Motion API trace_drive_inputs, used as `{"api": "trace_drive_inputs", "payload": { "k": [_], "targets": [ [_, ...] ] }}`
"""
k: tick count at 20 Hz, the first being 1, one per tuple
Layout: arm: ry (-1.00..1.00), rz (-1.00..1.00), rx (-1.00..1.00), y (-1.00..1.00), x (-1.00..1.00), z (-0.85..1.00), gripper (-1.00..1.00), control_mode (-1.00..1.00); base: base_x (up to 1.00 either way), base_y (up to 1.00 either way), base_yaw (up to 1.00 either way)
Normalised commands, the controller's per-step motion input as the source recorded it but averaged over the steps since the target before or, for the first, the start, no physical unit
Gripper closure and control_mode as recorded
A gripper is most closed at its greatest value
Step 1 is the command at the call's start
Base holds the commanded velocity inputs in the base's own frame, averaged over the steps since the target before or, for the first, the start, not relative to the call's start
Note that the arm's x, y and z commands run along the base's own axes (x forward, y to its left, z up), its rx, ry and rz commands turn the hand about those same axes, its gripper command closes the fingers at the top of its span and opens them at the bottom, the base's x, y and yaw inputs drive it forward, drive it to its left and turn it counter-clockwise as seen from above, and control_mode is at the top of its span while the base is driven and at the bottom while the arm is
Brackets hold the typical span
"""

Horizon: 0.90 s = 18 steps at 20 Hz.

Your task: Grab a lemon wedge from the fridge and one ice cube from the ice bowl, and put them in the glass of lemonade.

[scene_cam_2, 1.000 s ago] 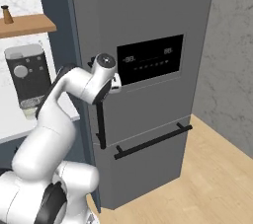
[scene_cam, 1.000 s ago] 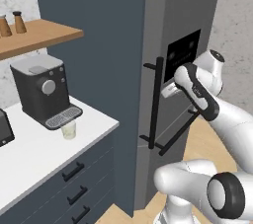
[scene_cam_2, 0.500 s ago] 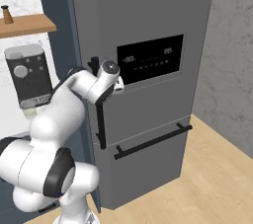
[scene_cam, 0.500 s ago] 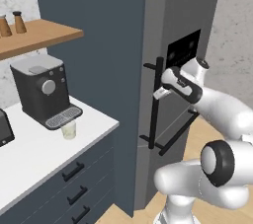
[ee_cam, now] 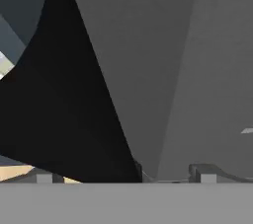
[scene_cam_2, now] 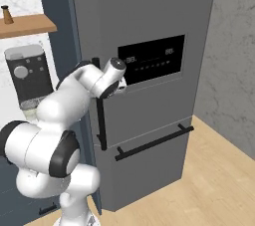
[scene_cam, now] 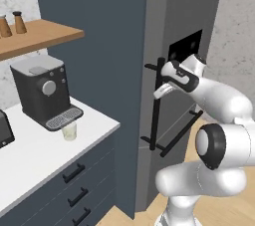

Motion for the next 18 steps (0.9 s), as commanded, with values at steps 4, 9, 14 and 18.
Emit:
{"api": "trace_drive_inputs", "payload": {
  "k": [4,9,14,18],
  "targets": [
    [-0.32,0.00,0.03,0.20,-0.02,-0.47,-1.00,-1.00,0.00,0.00,0.00],
    [-0.39,-0.01,0.03,0.06,0.04,-0.19,-1.00,-1.00,0.00,0.00,0.00],
    [-0.08,0.00,0.04,0.14,0.43,-0.02,-1.00,-1.00,0.00,0.00,0.00],
    [-0.05,0.00,0.08,0.24,0.32,-0.13,-1.00,-1.00,0.00,0.00,0.00]
  ]
}}
